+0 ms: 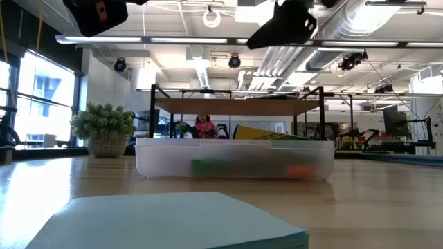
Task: Pack school essentials
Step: Put the blue sticky note pad into the supply box
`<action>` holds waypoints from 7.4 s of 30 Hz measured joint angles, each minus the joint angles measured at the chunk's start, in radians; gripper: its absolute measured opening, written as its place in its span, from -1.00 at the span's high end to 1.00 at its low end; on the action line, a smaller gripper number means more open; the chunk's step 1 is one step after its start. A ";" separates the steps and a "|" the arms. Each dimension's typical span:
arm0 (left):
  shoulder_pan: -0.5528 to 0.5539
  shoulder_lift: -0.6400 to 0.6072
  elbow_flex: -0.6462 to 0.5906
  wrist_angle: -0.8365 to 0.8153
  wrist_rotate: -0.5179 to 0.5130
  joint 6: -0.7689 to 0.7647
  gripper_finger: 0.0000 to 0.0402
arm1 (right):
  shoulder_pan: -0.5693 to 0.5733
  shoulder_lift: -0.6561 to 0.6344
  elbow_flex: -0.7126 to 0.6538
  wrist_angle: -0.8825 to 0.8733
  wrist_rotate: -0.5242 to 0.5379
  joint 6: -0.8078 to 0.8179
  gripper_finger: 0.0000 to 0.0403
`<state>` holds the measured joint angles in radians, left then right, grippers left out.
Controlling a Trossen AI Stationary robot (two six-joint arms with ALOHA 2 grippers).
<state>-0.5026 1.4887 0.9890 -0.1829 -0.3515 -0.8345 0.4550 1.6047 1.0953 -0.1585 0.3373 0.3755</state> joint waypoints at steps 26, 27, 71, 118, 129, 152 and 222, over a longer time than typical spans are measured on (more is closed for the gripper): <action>0.102 0.000 0.000 0.077 0.095 0.051 0.22 | 0.131 0.000 0.004 -0.250 0.135 0.277 -0.97; 0.108 0.000 0.000 0.078 0.109 0.072 0.21 | 0.131 0.000 0.004 -0.259 0.135 0.275 -0.97; 0.141 0.000 0.000 0.372 0.078 0.953 -0.44 | 0.102 -0.096 0.003 -0.392 0.258 0.434 -0.97; 0.100 0.000 0.001 0.370 0.105 1.020 -0.79 | 0.056 -0.095 0.003 -0.392 0.253 0.470 -0.97; 0.112 0.001 0.040 0.313 0.247 1.129 -0.79 | 0.056 -0.095 0.003 -0.392 0.211 0.454 -0.97; 0.095 0.295 0.264 -0.048 0.430 1.100 -0.78 | 0.056 -0.095 0.003 -0.409 0.208 0.454 -0.97; 0.085 0.589 0.494 -0.269 0.395 1.054 -0.78 | 0.055 -0.095 0.003 -0.429 0.139 0.455 -0.97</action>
<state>-0.4174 2.0773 1.4834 -0.4522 0.0438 0.2200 0.5102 1.5097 1.0985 -0.5875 0.4760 0.8302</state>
